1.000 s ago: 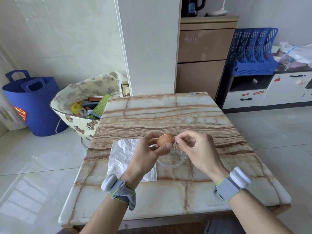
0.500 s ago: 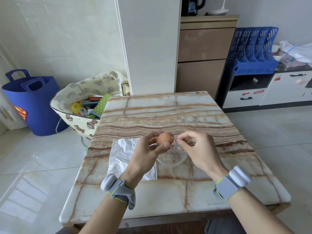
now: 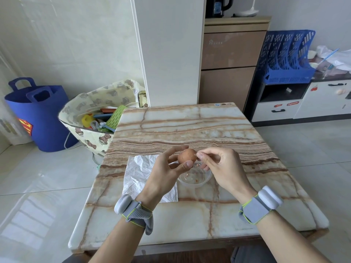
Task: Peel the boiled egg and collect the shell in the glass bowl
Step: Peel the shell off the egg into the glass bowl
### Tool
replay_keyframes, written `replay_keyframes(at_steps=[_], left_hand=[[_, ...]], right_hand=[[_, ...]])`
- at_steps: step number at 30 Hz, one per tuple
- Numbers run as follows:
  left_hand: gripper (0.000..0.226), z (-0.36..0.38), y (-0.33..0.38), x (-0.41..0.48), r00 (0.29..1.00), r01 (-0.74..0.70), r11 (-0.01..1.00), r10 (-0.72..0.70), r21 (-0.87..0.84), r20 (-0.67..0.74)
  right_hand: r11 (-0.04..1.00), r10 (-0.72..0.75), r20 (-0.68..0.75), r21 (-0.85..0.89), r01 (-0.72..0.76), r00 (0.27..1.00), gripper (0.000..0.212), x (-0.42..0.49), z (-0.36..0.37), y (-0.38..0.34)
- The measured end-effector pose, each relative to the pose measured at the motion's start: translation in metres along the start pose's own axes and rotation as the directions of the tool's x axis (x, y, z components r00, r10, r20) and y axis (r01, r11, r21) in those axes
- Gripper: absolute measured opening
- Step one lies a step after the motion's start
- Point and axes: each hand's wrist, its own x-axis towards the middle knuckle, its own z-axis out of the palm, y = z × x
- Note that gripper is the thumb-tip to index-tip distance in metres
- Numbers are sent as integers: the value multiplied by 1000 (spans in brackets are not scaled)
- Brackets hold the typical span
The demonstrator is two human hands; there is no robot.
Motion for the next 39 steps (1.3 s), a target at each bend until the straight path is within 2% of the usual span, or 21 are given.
replay_keyframes(at_steps=[5,11,15,30,39], left_hand=[[47,2,2,1,1000,6,999,-5,33,-25],[45,3,1,1,999,9,998,-7,59,-35],[43,3,1,1,1000,2,998,0,55,-29],[35,3,-1,1,1000,-9,1000,9,15,-1],[50,5,-1,0,1000,-7,999,7,48,5]], right_hand=[[1000,-25,5,-16,25,1000,19,-1,0,-4],[981,-109,-2,-162,107,994,14,-2,3,-6],[969,-154,-17,-199,148,988,16,-2,4,-6],[979,-134,-32,-162,127,990,18,-3,2,-2],[985,-135,-38,-115,130,990,19,-4,0,-3]])
